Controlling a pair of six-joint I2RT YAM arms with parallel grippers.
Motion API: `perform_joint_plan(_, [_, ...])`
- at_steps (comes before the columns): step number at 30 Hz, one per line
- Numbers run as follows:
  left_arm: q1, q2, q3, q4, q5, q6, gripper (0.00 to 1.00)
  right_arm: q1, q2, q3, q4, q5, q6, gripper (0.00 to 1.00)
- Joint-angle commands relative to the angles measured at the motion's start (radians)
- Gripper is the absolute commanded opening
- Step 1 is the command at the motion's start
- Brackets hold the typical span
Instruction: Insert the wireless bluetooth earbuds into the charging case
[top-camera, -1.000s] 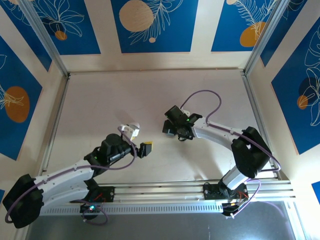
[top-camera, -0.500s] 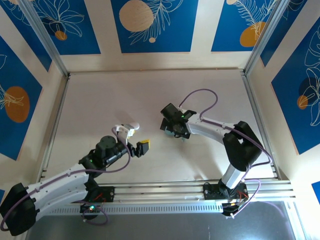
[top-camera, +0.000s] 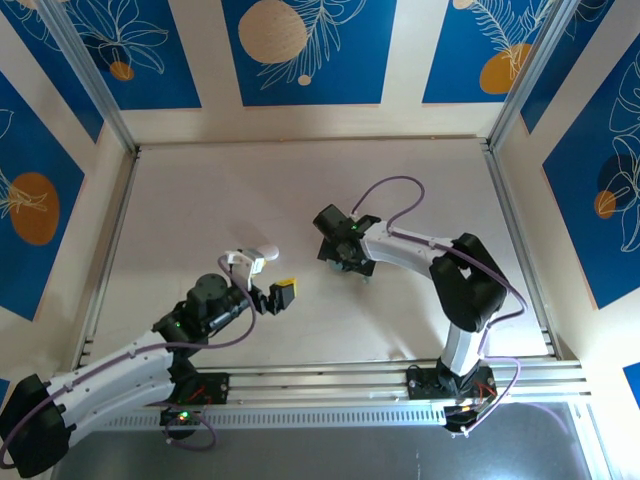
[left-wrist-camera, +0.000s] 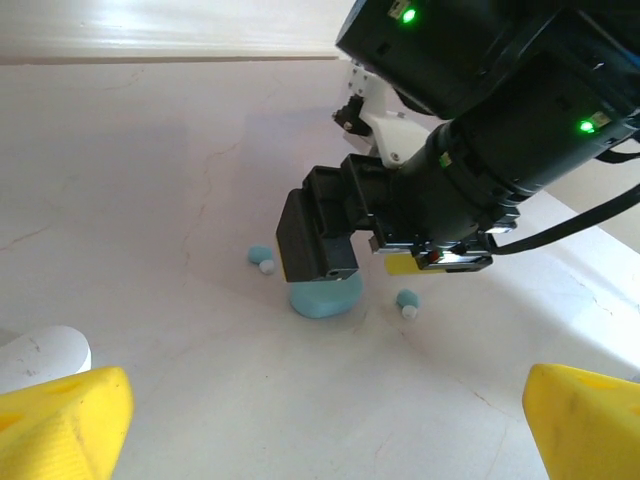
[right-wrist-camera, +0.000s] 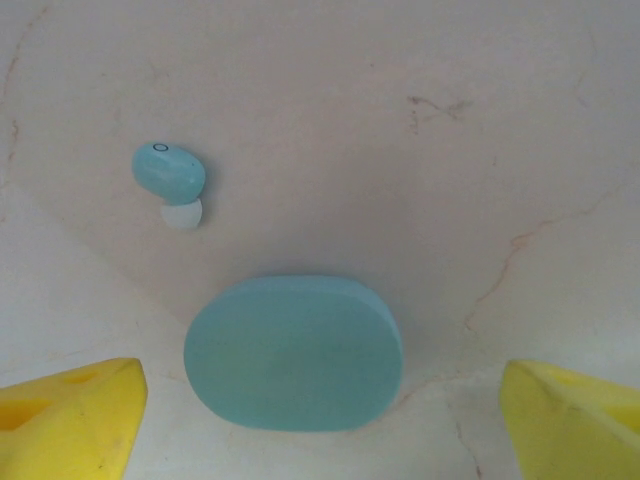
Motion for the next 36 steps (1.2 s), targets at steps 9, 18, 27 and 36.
perform_joint_plan(9, [-0.006,-0.025,-0.013,-0.016,-0.017,0.024,1.0,-0.002,0.118,0.113,-0.06,-0.007,-0.028,0.8])
perform_joint_plan(18, [-0.007,-0.023,-0.013,-0.014,-0.016,0.024,1.0,-0.003,0.157,0.128,-0.059,-0.026,-0.028,0.72])
perform_joint_plan(27, [-0.007,-0.023,-0.013,-0.014,-0.016,0.026,1.0,-0.003,0.171,0.128,-0.066,-0.026,-0.02,0.65])
perform_joint_plan(36, [-0.006,-0.04,-0.017,-0.017,-0.026,0.027,1.0,0.011,0.139,0.127,-0.088,-0.016,-0.015,0.55])
